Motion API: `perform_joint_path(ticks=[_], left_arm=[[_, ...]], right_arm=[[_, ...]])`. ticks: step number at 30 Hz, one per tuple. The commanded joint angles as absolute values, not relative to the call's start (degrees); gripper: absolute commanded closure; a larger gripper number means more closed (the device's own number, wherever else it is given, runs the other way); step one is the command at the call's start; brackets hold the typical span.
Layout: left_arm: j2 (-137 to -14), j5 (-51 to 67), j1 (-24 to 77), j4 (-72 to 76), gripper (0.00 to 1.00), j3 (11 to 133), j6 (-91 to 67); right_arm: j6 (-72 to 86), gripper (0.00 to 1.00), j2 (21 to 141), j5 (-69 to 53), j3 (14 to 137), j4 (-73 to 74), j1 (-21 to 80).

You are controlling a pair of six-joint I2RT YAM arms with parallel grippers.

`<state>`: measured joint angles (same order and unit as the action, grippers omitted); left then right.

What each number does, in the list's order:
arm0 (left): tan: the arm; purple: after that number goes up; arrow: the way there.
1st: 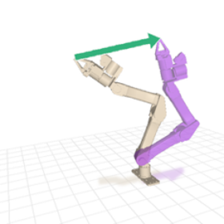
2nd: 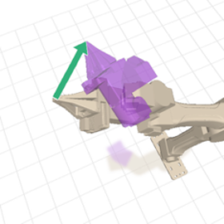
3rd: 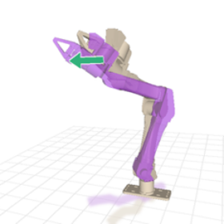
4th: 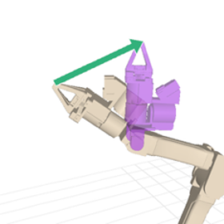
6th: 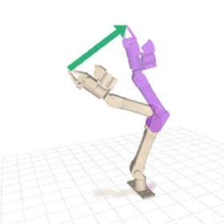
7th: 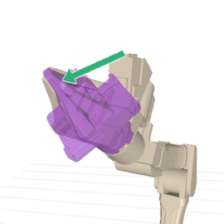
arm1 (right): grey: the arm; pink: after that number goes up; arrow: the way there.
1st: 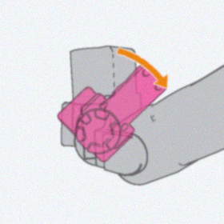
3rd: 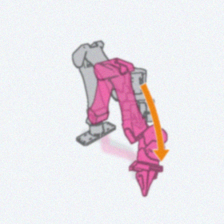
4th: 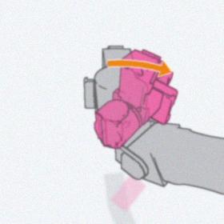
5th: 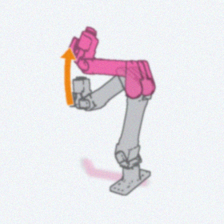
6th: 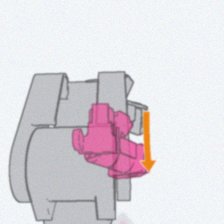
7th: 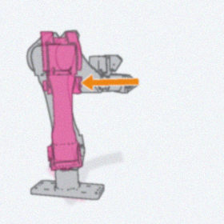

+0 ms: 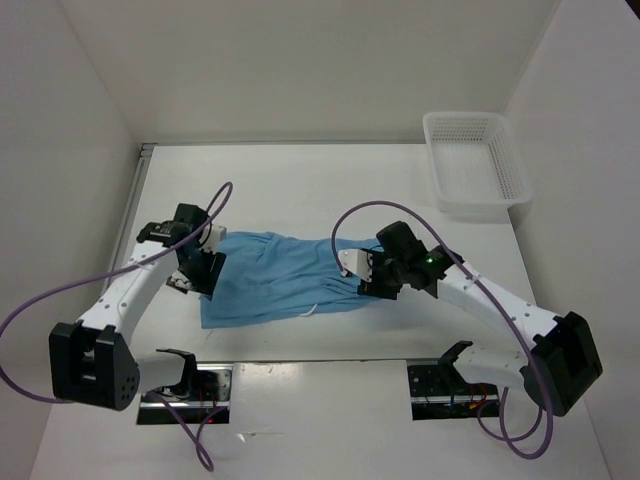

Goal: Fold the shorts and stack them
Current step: Fold the shorts

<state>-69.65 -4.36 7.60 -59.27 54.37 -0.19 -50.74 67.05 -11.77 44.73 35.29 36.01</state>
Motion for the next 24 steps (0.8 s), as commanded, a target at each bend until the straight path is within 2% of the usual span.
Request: perform_joint_path(ticks=[1, 5, 8, 16, 21, 24], left_arm=[[-76.61, -6.77, 7.47, -52.40, 0.31, 54.05, 0.00], [-85.75, -1.86, 7.47, -49.39, 0.31, 58.78, 0.00], [-92.01, -0.35, 7.47, -49.39, 0.35, 61.61, 0.00], [-96.41, 3.42, 7.47, -49.39, 0.39, 62.23, 0.00], [-98.70, 5.53, 8.00, -50.01, 0.50, 61.00, 0.00], [-98.70, 6.86, 8.00, -50.62, 0.67, 61.00, 0.00]], right_arm=[[-49.13, 0.38, 64.77, -12.23, 47.99, 34.89, 35.86], [-51.24, 0.38, 66.36, -8.18, 46.58, 36.12, 35.86], [-51.24, 0.39, 66.97, -7.56, 45.09, 35.34, 35.86], [-50.71, 0.40, 67.50, -5.89, 41.84, 31.82, 35.86], [-50.71, 0.40, 70.22, -5.36, 40.61, 29.80, 35.86], [-50.71, 0.45, 71.45, -5.36, 40.61, 28.31, 35.86]])
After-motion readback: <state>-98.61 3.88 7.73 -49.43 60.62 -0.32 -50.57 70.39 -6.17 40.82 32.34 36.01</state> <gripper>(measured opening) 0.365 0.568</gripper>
